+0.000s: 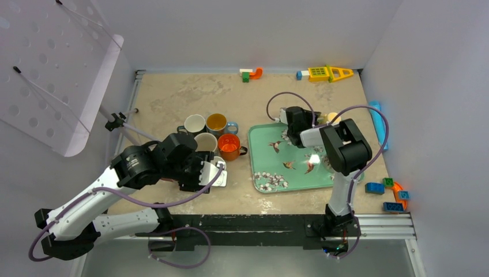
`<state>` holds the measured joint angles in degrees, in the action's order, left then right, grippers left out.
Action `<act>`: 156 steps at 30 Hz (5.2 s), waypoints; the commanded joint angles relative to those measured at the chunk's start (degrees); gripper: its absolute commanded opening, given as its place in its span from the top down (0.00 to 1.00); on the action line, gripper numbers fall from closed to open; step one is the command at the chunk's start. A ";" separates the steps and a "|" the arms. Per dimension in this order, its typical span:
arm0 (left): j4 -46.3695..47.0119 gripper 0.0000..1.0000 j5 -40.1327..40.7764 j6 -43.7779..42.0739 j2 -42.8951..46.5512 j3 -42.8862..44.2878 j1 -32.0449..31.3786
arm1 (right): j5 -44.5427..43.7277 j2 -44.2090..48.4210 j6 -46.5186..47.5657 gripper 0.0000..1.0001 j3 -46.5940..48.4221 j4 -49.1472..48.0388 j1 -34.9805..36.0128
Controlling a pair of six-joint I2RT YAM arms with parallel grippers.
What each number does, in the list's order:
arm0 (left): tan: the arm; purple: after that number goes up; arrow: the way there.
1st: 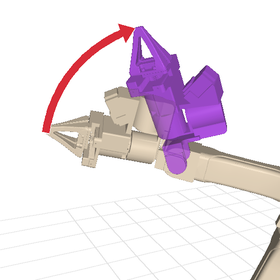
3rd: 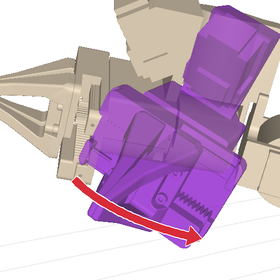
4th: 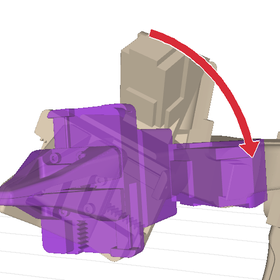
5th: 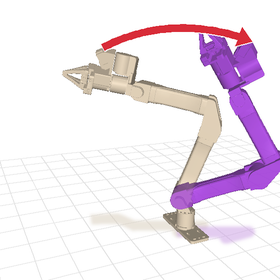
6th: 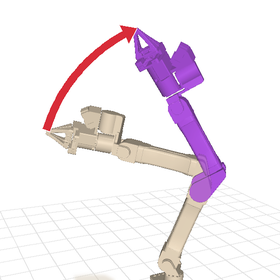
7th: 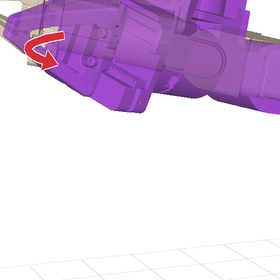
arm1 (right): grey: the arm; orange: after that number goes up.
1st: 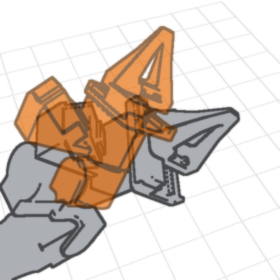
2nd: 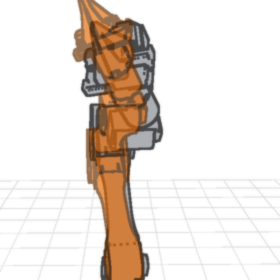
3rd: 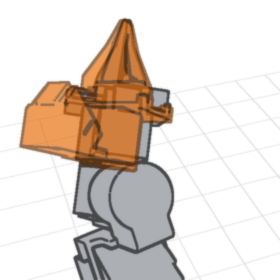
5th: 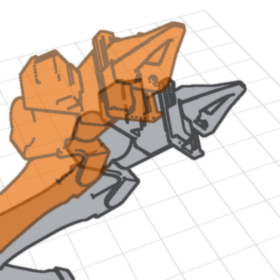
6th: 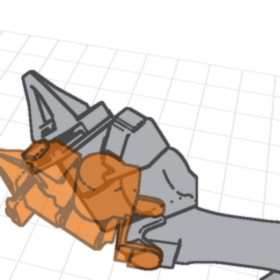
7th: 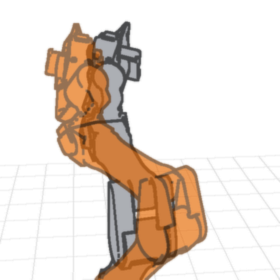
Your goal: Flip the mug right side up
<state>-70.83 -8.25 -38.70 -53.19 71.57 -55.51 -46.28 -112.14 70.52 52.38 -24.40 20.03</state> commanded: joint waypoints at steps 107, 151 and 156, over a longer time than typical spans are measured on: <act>12.62 0.83 -18.25 -12.83 -43.91 4.54 4.85 | 9.18 69.43 -97.65 0.05 -2.99 36.74 -6.75; 9.83 0.23 -12.31 7.58 -13.94 6.39 4.81 | 34.93 58.35 -120.85 0.25 -18.91 33.39 -13.31; 8.86 0.23 -13.25 7.26 -14.44 6.21 4.75 | 32.38 50.73 -118.64 0.16 -13.33 30.55 -2.42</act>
<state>-62.19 -20.58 -31.92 -67.79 77.82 -50.65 -17.85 -56.47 -49.93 34.48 9.58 9.69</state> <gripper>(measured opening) 0.767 0.795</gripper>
